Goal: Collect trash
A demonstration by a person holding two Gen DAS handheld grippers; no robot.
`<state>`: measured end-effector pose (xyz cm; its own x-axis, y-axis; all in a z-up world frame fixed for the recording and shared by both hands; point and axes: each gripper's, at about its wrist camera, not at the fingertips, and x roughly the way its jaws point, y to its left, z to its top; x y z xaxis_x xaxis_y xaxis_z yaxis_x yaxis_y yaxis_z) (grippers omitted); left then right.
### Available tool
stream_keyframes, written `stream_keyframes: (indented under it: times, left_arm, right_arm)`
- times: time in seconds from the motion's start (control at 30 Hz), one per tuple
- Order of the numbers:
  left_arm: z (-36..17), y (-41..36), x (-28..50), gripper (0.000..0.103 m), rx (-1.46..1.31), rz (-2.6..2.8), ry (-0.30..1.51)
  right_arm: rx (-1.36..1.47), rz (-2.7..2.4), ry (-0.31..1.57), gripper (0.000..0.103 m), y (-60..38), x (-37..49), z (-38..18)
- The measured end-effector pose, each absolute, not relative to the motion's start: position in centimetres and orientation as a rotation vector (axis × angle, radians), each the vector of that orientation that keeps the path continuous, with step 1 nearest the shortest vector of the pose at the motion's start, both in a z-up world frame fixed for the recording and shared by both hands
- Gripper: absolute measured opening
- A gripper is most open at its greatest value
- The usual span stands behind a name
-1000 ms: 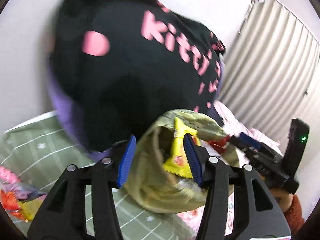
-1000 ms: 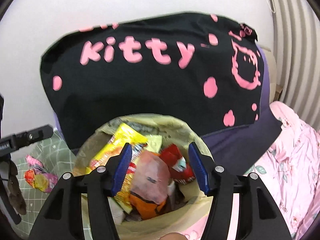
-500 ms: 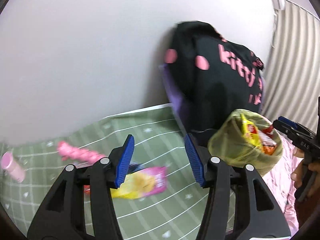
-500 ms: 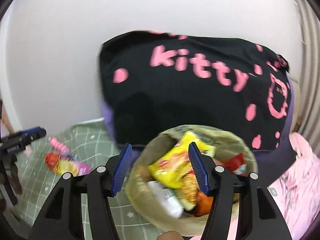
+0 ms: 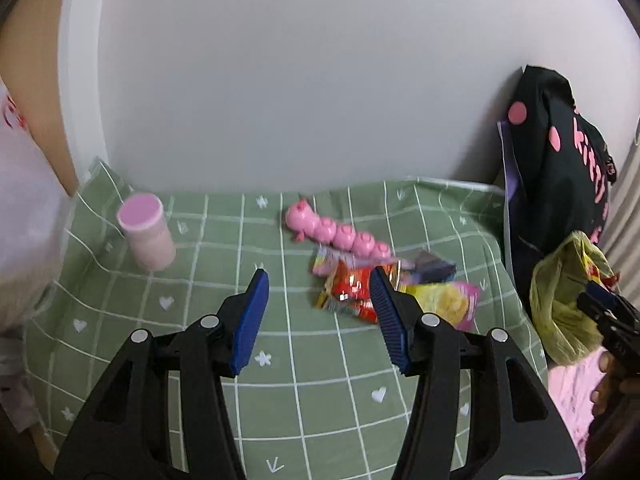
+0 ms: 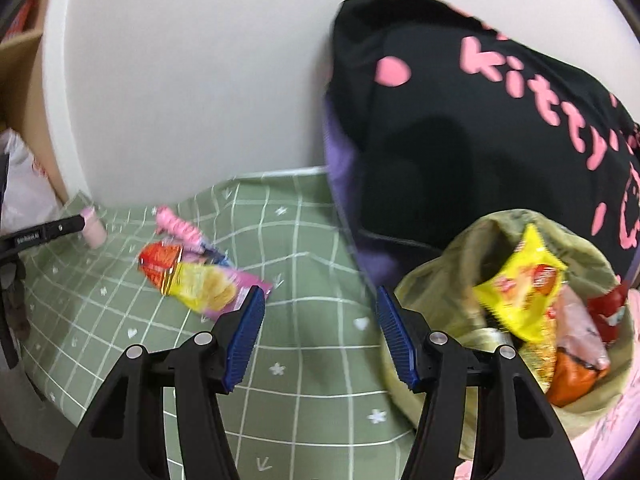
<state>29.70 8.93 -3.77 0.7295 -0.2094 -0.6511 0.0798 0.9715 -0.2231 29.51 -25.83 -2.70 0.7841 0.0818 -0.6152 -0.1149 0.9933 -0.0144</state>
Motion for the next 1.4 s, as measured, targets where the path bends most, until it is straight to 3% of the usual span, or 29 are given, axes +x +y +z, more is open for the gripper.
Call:
stream_keyframes:
  times: [0.53, 0.7, 1.0, 1.2, 1.4]
  left_arm:
    - [-10.8, 1.9, 42.0, 0.05, 0.029, -0.388, 0.875]
    - [-12.6, 3.4, 39.3, 0.049, -0.059, -0.434, 0.989]
    - [-11.0, 6.8, 33.7, 0.049, -0.052, -0.321, 0.981]
    - [-8.5, 10.5, 33.4, 0.049, -0.169, -0.201, 0.896]
    - [-8.6, 11.5, 31.4, 0.049, -0.25, -0.193, 0.925]
  right_arm:
    - [-0.105, 0.22, 0.874, 0.054, -21.2, 32.8, -8.3]
    - [-0.082, 0.261, 0.887, 0.054, -20.5, 35.6, -9.3]
    - [-0.04, 0.352, 0.906, 0.053, -17.0, 41.0, -12.5]
    - [0.008, 0.487, 0.973, 0.053, -13.9, 37.2, -13.2]
    - [-0.077, 0.443, 0.901, 0.053, -13.9, 35.8, -11.5]
